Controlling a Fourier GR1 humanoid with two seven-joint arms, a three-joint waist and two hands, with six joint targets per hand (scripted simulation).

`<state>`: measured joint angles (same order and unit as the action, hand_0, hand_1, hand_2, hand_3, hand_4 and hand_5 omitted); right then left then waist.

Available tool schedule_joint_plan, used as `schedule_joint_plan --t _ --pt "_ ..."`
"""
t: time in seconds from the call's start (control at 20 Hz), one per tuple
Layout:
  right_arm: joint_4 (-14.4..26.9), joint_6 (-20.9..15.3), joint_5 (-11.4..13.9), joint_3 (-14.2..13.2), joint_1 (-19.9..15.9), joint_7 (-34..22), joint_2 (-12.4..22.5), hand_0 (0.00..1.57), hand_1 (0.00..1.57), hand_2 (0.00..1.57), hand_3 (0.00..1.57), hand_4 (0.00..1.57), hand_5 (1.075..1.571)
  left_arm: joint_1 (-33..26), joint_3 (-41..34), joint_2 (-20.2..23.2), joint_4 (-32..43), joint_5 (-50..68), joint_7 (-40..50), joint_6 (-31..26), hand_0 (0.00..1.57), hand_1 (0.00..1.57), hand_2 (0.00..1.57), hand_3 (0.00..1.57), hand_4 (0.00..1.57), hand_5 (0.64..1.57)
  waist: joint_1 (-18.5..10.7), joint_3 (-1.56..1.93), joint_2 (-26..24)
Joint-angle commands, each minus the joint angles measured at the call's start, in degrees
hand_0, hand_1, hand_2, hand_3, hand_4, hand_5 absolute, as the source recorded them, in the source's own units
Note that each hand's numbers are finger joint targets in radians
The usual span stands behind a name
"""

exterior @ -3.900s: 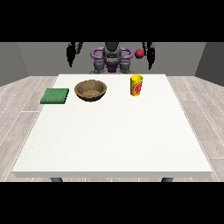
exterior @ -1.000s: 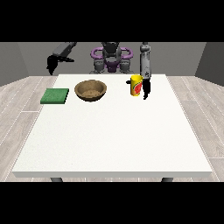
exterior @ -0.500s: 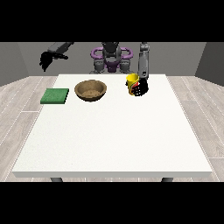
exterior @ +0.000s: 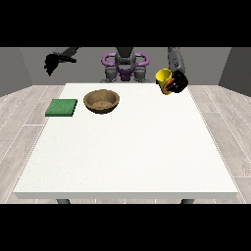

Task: Pick the cup and pour the ball into the bowl, then pick the bowl and place it on the pad

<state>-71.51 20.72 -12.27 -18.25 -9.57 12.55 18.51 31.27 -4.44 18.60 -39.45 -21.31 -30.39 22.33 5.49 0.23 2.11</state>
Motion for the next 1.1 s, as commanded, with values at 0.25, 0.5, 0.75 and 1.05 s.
schedule_joint_plan --t 0.25,0.5,0.75,1.05 --pt "7.4 2.6 -0.8 -2.5 -1.3 3.9 2.2 0.00 0.00 0.00 0.00 0.00 1.568 9.1 6.4 2.4 -2.6 -11.2 18.0 0.0 1.49 1.49 1.57 1.57 1.57 1.274 -1.2 -0.18 -0.9" --pt "8.4 3.1 -0.6 -2.1 -1.9 4.6 2.2 0.00 0.00 0.00 0.00 0.00 1.569 12.6 11.7 -2.6 -2.2 -20.4 28.3 5.5 1.49 1.49 1.57 1.57 1.53 1.287 0.8 -0.15 -1.1" --pt "10.4 3.2 0.6 -0.8 -0.9 3.7 1.5 0.00 0.00 0.00 0.00 0.00 1.570 15.5 20.0 -6.8 -0.7 -33.4 40.4 7.5 1.52 1.52 1.57 1.57 1.57 1.211 1.1 -0.09 -5.3" --pt "12.5 4.5 0.7 -1.2 -1.0 5.4 2.5 0.00 0.00 0.00 0.00 0.00 1.571 20.7 29.3 -7.6 1.3 -47.6 47.8 3.4 1.54 1.54 1.57 1.57 1.48 1.334 1.5 -0.06 -5.8"
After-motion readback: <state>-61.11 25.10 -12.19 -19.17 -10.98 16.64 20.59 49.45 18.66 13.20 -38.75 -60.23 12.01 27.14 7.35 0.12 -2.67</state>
